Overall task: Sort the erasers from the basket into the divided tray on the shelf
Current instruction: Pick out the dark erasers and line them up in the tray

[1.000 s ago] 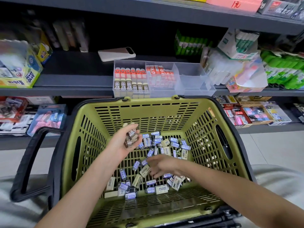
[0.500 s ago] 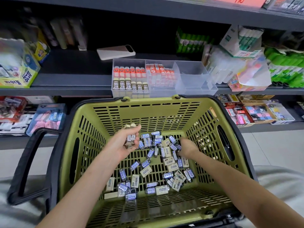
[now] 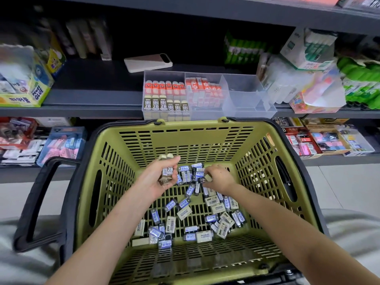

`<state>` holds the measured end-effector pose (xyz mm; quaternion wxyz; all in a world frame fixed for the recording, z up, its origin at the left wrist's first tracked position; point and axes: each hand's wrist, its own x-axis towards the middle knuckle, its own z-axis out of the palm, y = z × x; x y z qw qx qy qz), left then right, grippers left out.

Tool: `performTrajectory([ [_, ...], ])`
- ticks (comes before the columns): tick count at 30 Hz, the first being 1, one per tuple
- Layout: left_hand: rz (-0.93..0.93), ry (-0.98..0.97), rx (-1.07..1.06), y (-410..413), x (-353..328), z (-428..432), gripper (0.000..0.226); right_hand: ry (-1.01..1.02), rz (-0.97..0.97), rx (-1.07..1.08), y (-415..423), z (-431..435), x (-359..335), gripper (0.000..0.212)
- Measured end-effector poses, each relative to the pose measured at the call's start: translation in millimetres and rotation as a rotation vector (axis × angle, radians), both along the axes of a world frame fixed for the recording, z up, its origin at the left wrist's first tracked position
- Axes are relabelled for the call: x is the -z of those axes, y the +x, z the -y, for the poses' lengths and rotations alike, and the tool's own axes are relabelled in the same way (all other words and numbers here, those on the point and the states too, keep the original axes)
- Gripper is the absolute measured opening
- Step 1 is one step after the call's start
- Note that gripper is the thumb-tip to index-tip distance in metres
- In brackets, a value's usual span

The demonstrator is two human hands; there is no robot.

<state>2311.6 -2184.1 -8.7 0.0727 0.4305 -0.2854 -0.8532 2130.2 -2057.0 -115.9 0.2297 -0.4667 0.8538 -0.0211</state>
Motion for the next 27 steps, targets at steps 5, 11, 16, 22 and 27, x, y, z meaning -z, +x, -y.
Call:
performTrajectory([
  [5, 0.004, 0.002, -0.005, -1, -2, 0, 0.036, 0.071, 0.199, 0.104, -14, -3, -9, 0.033],
  [11, 0.004, -0.033, 0.035, -2, 0, -3, 0.040, 0.216, 0.121, -0.033, -11, -22, -1, 0.066],
  [16, 0.025, -0.032, 0.050, -2, 4, -5, 0.043, 0.121, 0.092, 0.053, 1, -19, 7, 0.052],
  [22, 0.119, -0.170, 0.119, -2, 11, -15, 0.045, 0.000, 0.202, -0.010, 16, -21, -2, 0.032],
  [27, 0.229, -0.726, 0.203, 0, 6, -23, 0.024, -0.283, 0.589, 0.306, 14, -9, -64, 0.036],
])
